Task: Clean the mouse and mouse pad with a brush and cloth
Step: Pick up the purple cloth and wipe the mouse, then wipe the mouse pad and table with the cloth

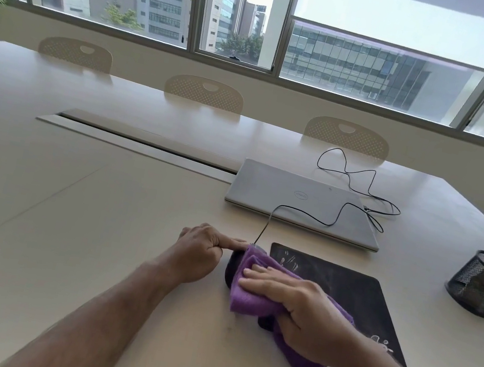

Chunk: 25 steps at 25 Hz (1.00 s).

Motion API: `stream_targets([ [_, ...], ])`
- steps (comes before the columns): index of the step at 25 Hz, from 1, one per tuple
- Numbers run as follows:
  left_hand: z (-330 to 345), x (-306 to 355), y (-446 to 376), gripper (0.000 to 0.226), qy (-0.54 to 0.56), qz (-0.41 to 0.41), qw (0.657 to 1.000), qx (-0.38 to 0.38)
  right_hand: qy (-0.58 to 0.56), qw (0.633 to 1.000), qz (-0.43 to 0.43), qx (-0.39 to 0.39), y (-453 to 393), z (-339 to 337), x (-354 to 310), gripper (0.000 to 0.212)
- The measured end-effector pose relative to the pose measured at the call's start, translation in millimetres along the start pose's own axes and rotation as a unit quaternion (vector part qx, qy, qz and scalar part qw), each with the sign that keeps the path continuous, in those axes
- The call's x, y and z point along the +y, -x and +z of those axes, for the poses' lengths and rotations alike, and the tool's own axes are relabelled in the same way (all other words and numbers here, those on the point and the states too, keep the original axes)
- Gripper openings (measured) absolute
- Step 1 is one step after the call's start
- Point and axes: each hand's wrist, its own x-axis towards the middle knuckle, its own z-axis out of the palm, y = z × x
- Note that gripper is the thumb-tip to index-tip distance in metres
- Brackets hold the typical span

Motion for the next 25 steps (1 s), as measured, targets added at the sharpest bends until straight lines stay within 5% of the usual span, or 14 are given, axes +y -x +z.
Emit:
stream_targets([
  [4,0,0,1,0.064,0.002,0.0,1.0,0.018,-0.156,0.986,0.051,0.037,6,-19,-7,0.052],
  [7,-1,4,5,0.068,-0.026,-0.01,1.0,0.003,-0.373,0.895,0.096,0.224,18,-56,-3,0.033],
  [9,-1,5,7,0.065,-0.02,-0.011,1.0,0.004,-0.463,0.826,0.137,0.293,28,-79,8,0.021],
  [10,-1,4,7,0.063,-0.011,-0.008,1.0,0.011,-0.456,0.821,0.157,0.306,34,-92,15,0.022],
  [12,2,1,6,0.058,-0.001,0.0,1.0,0.03,-0.312,0.881,0.192,0.299,50,-117,35,0.044],
  [14,6,-3,4,0.051,-0.003,0.017,0.999,0.044,-0.036,0.948,0.208,0.237,66,-131,55,0.066],
  [16,8,-6,2,0.043,-0.007,0.038,0.998,0.052,0.148,0.958,0.187,0.162,73,-126,64,0.064],
  [21,10,-3,1,0.041,-0.02,0.09,0.993,0.076,0.224,0.963,0.137,0.067,79,-80,78,0.064],
  [25,14,28,3,0.082,-0.181,0.108,0.978,-0.006,0.209,0.966,0.15,-0.002,87,-63,91,0.065],
])
